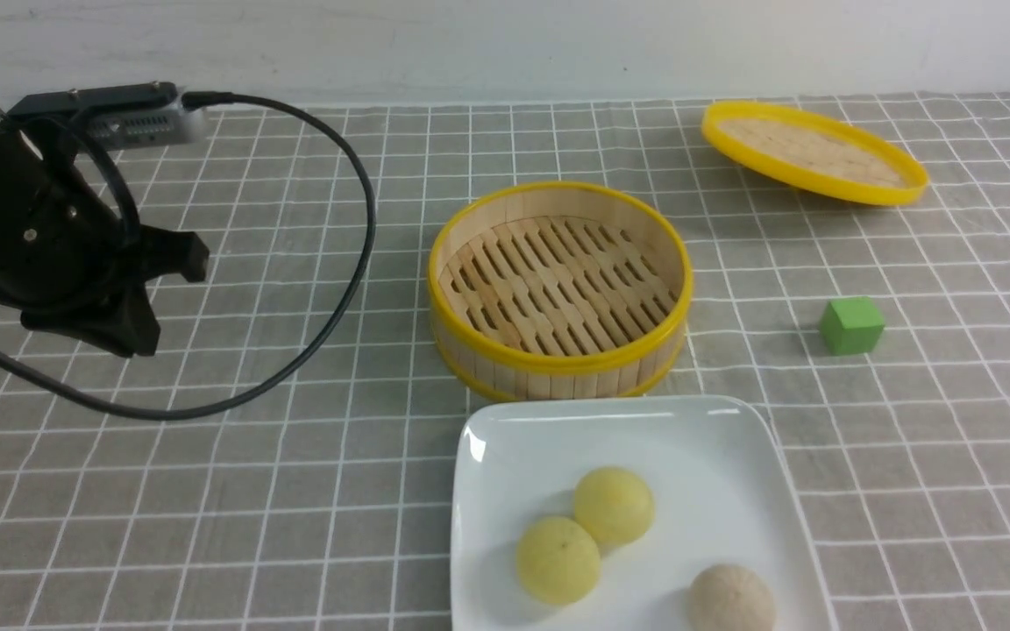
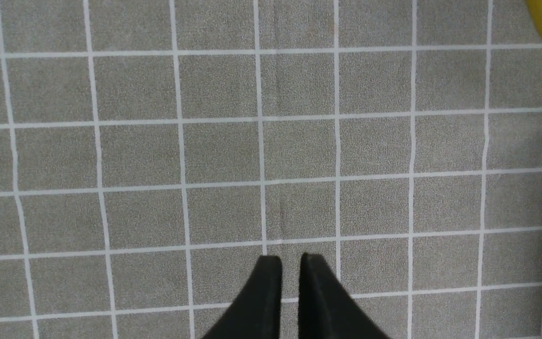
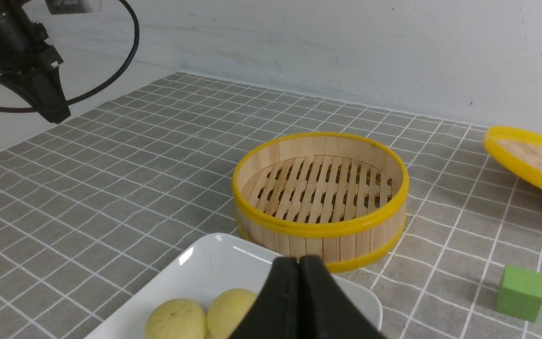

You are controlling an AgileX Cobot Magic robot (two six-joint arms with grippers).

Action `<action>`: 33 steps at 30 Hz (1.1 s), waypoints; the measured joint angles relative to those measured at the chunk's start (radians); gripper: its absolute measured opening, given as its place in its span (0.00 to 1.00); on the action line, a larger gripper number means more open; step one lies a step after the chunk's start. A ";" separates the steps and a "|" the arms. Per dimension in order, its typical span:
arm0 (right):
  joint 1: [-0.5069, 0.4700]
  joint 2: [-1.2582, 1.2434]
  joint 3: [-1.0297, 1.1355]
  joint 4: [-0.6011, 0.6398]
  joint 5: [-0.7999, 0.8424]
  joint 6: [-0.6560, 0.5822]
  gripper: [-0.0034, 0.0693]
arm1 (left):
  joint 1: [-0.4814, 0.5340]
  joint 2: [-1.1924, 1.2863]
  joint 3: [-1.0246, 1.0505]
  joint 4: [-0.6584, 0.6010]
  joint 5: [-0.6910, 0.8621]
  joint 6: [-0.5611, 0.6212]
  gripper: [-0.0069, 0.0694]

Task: Put the steamed buns into the plate on the grey tablecloth.

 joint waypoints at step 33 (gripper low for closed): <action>-0.234 -0.192 0.285 -0.043 -0.036 -0.001 0.07 | 0.000 0.000 0.000 0.000 0.001 0.000 0.23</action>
